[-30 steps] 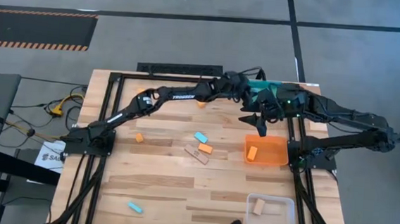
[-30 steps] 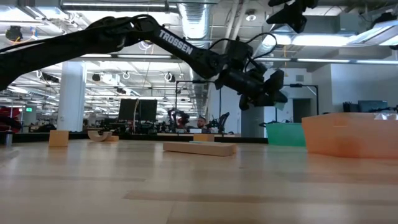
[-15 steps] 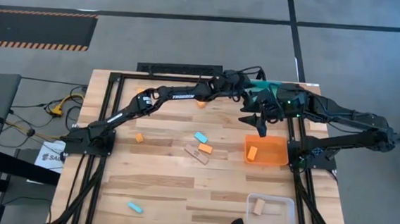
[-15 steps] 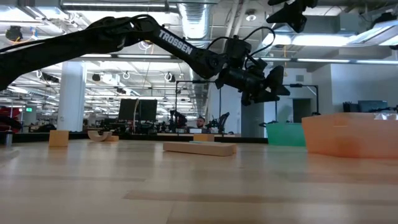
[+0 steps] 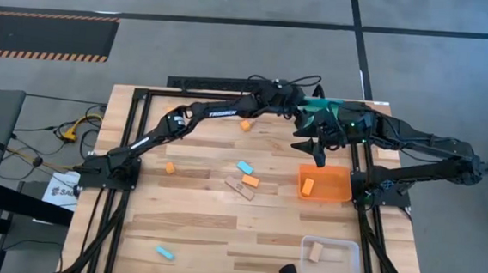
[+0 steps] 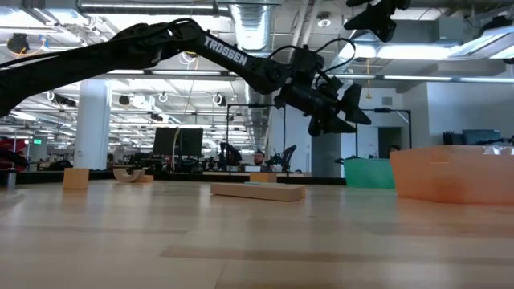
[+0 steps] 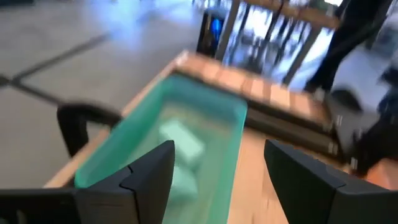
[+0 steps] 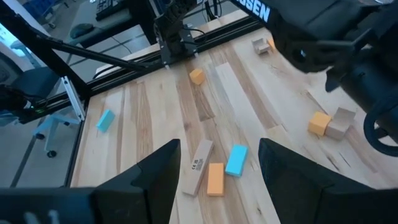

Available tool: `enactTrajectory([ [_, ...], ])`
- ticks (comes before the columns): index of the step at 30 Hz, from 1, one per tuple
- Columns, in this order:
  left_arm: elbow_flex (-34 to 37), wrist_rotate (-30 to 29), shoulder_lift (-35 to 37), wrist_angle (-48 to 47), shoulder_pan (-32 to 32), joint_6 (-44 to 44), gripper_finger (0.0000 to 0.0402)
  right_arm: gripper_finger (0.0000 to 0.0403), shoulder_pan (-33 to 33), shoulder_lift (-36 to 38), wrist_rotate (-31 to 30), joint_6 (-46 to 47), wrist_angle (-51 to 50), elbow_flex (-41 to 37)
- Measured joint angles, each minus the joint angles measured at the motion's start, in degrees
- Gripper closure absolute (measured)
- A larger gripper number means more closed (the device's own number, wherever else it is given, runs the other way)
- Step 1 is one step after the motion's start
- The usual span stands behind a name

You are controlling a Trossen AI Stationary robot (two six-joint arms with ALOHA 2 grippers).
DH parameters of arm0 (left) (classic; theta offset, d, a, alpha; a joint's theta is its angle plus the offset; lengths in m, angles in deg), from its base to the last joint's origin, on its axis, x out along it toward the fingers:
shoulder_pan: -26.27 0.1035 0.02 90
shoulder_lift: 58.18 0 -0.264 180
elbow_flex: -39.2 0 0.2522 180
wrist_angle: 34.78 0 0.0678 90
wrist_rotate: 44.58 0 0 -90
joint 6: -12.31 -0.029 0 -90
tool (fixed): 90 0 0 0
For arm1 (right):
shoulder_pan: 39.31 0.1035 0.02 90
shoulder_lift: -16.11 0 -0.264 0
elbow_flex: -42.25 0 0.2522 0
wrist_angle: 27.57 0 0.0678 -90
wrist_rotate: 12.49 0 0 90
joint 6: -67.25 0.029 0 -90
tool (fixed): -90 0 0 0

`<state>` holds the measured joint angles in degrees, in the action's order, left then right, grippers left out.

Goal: Sort & place blocks by color
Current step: Put the brown block into the transparent bin

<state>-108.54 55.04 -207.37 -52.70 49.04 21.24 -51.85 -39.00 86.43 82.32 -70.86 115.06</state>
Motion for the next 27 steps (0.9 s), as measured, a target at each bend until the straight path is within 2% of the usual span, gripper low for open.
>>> enactTrajectory([
  [10, -0.9, 0.9, 4.2, -20.2, 0.2, 0.9, 0.0166, 0.0163, 1.0, 0.0, 0.1, 0.0, 0.0, 0.0],
  [22, -0.9, 0.0, 13.8, -47.3, 0.7, -8.3, 0.0193, 0.0163, 0.9, 0.0, 0.0, 0.0, 0.0, 0.0],
  [27, -0.9, -3.7, 19.1, -57.4, 0.7, -13.0, 0.0207, 0.0163, 0.9, 0.0, 0.0, 0.7, 1.4, 0.0],
])
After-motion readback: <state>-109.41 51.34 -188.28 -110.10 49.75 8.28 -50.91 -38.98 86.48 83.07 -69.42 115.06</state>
